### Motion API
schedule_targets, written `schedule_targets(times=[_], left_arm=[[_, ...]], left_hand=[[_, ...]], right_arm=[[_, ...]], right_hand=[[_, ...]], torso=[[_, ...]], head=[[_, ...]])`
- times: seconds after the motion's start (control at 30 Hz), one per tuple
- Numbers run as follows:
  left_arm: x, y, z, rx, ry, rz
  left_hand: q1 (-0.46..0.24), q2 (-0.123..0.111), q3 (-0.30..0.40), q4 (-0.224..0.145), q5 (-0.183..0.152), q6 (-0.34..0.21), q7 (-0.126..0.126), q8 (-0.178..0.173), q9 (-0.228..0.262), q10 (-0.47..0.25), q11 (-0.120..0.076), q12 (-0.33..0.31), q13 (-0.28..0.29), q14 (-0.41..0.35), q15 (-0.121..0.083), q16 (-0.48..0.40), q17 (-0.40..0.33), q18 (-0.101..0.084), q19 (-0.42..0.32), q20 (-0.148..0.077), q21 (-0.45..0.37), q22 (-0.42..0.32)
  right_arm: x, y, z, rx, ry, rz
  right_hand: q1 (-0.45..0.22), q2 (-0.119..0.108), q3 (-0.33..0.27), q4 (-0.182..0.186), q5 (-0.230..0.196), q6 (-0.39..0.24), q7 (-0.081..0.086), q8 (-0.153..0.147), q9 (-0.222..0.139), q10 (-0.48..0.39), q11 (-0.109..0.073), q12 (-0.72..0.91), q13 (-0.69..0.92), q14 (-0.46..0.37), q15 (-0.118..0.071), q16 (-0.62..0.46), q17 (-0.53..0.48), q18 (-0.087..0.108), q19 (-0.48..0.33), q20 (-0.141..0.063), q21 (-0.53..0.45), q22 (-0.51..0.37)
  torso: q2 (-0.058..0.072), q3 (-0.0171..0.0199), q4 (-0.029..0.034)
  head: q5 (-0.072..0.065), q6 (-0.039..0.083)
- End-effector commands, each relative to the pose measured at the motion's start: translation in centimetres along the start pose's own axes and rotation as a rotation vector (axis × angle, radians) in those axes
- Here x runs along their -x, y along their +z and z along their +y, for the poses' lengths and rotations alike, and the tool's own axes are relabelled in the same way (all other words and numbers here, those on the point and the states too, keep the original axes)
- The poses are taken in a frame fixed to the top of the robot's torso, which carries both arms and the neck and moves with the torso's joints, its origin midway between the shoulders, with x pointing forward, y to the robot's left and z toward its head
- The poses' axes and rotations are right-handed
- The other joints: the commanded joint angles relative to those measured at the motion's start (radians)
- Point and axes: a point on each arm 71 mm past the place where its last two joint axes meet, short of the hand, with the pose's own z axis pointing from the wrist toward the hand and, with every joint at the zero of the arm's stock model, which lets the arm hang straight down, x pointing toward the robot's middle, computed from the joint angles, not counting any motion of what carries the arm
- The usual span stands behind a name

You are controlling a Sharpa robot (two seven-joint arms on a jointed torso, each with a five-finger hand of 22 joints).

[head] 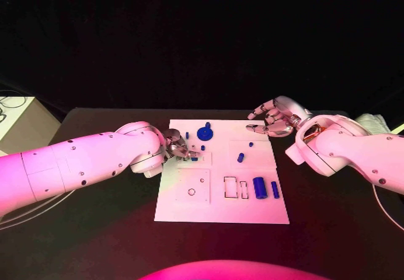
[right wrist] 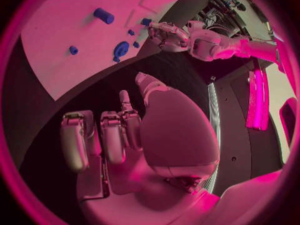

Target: Assemble the parts on the task board

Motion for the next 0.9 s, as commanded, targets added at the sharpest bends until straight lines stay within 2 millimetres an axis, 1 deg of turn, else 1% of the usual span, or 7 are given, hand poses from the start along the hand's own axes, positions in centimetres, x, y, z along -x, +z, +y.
schedule_targets(times=[0.03,0.17,0.43,0.5,0.7,0.9], left_arm=[[-0.09,0.14,-0.06,-0.008,-0.025,0.004],[-0.18,0.32,0.05,-0.002,-0.031,0.010],[-0.31,0.57,0.12,0.005,-0.037,0.027],[-0.31,0.61,0.17,0.008,-0.035,0.031],[-0.32,0.70,0.23,0.012,-0.033,0.038],[-0.41,0.79,0.08,0.009,-0.039,0.044]], left_hand=[[0.007,0.002,-0.005,0.001,0.006,-0.006,-0.001,-0.004,-0.001,-0.003,0.001,-0.003,-0.002,0.067,0.008,-0.001,0.170,0.010,-0.003,0.003,0.000,-0.002],[0.010,0.003,-0.005,0.000,0.006,-0.006,-0.001,-0.006,-0.004,-0.004,0.002,-0.003,-0.003,0.067,0.009,-0.001,0.170,0.010,-0.004,0.004,-0.001,-0.002],[0.028,0.008,-0.003,-0.001,0.007,-0.003,0.002,-0.012,-0.014,-0.007,0.004,-0.003,-0.004,0.067,0.011,-0.001,0.171,0.010,-0.004,0.007,-0.001,-0.002],[0.029,0.009,-0.003,0.000,0.007,-0.003,0.002,-0.013,-0.015,-0.007,0.004,-0.003,-0.004,0.067,0.011,-0.001,0.171,0.010,-0.004,0.007,-0.002,-0.002],[0.031,0.011,-0.002,0.000,0.007,-0.002,0.002,-0.013,-0.016,-0.006,0.004,-0.001,-0.002,0.067,0.012,-0.001,0.170,0.011,-0.004,0.007,-0.002,-0.002],[0.050,0.018,0.003,-0.001,0.008,0.002,0.002,-0.017,-0.024,-0.005,0.005,0.001,-0.001,0.067,0.012,-0.001,0.171,0.011,-0.004,0.009,-0.002,-0.002]], right_arm=[[-0.09,-0.03,0.03,0.010,-0.005,0.012],[-0.10,-0.04,0.02,0.010,-0.005,0.012],[-0.12,-0.04,0.03,0.010,-0.005,0.013],[-0.11,-0.04,0.02,0.010,-0.005,0.013],[-0.12,-0.04,0.02,0.009,-0.005,0.014],[-0.15,-0.02,0.03,0.009,-0.006,0.016]], right_hand=[[-0.011,0.002,-0.001,0.007,0.003,-0.007,0.000,0.005,0.001,-0.004,0.003,-0.003,0.156,0.104,-0.002,0.004,0.263,0.005,0.087,0.001,-0.002,0.234],[-0.011,0.002,-0.001,0.007,0.003,-0.007,0.000,0.005,0.001,-0.004,0.003,-0.003,0.156,0.104,-0.002,0.004,0.263,0.005,0.087,0.001,-0.002,0.234],[-0.011,0.002,-0.001,0.007,0.003,-0.007,0.000,0.005,0.001,-0.004,0.003,-0.003,0.156,0.104,-0.002,0.004,0.263,0.005,0.087,0.001,-0.002,0.234],[-0.011,0.002,-0.001,0.007,0.003,-0.007,0.000,0.005,0.001,-0.004,0.003,-0.003,0.156,0.104,-0.002,0.004,0.263,0.005,0.087,0.001,-0.002,0.234],[-0.011,0.002,-0.001,0.007,0.003,-0.007,0.000,0.005,0.001,-0.004,0.003,-0.003,0.156,0.104,-0.002,0.004,0.263,0.005,0.087,0.001,-0.002,0.234],[-0.011,0.002,0.001,0.007,0.003,-0.007,-0.001,0.007,0.001,-0.003,0.002,-0.002,0.156,0.104,-0.002,0.004,0.263,0.005,0.087,0.001,-0.003,0.233]], torso=[[0.001,-0.0002,0.0012],[0.001,-0.0007,0.0020],[0.001,0.0000,-0.0008],[0.002,-0.0006,-0.0006],[0.001,-0.0004,0.0019],[0.001,-0.0013,0.0002]], head=[[-0.002,-0.001],[-0.003,-0.002],[-0.002,-0.003],[-0.002,-0.003],[-0.004,-0.005],[-0.004,-0.005]])
